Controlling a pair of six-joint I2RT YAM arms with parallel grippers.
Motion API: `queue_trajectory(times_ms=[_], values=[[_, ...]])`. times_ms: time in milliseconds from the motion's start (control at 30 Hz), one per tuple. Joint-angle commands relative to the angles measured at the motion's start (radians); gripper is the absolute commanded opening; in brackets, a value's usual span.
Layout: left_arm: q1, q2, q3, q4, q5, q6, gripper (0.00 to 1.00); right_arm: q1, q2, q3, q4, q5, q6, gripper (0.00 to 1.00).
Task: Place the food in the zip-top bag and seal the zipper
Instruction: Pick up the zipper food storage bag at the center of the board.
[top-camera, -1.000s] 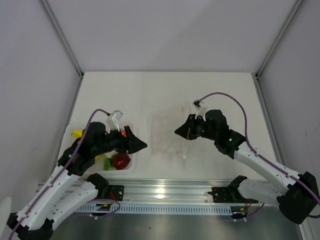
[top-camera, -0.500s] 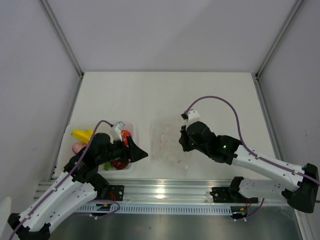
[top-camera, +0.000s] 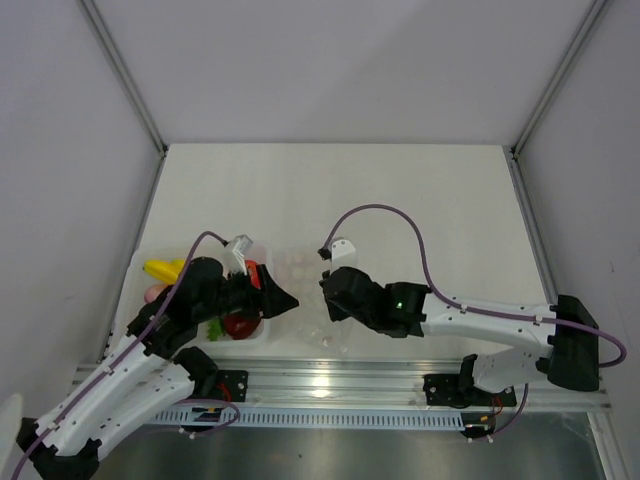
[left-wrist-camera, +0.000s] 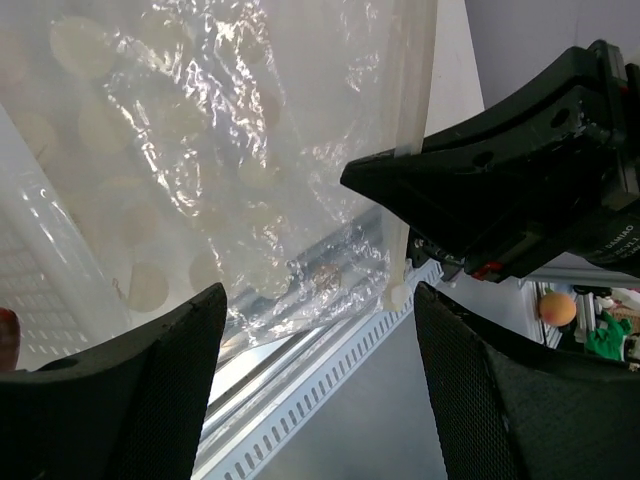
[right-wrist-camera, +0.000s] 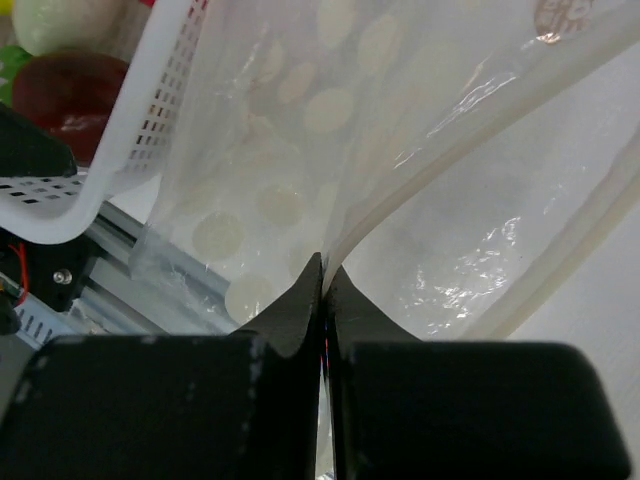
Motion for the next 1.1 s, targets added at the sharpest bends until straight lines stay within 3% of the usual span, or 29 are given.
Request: queue_trajectory(times_ms=[0,400,733,833,1067], values=[[-0.008,0.033,0.121,-0.025,-0.047,0.056,0.78,0.01,-0.065,0.016,0.091,0.062,-0.013,0.0],[-0.008,0.151,0.244,-0.045,-0.048,0.081,0.81,0.015,-0.222,-0.154,0.403,-0.118,-0.088,0.0],[-0.009,0.197,0.292,-0.037,-0.05,0.084,0.83,0.015,-0.145,-0.165,0.547,-0.234,-0.117,0.0],[-0.009,0.209,0.298,-0.044,-0.053,0.09,0.83,0.016,-0.136,-0.162,0.56,-0.226,-0.103,0.0],[-0.011,0.176,0.261,-0.048,-0.083,0.087,0.82,0.016,-0.159,-0.145,0.388,-0.024,0.064,0.0]])
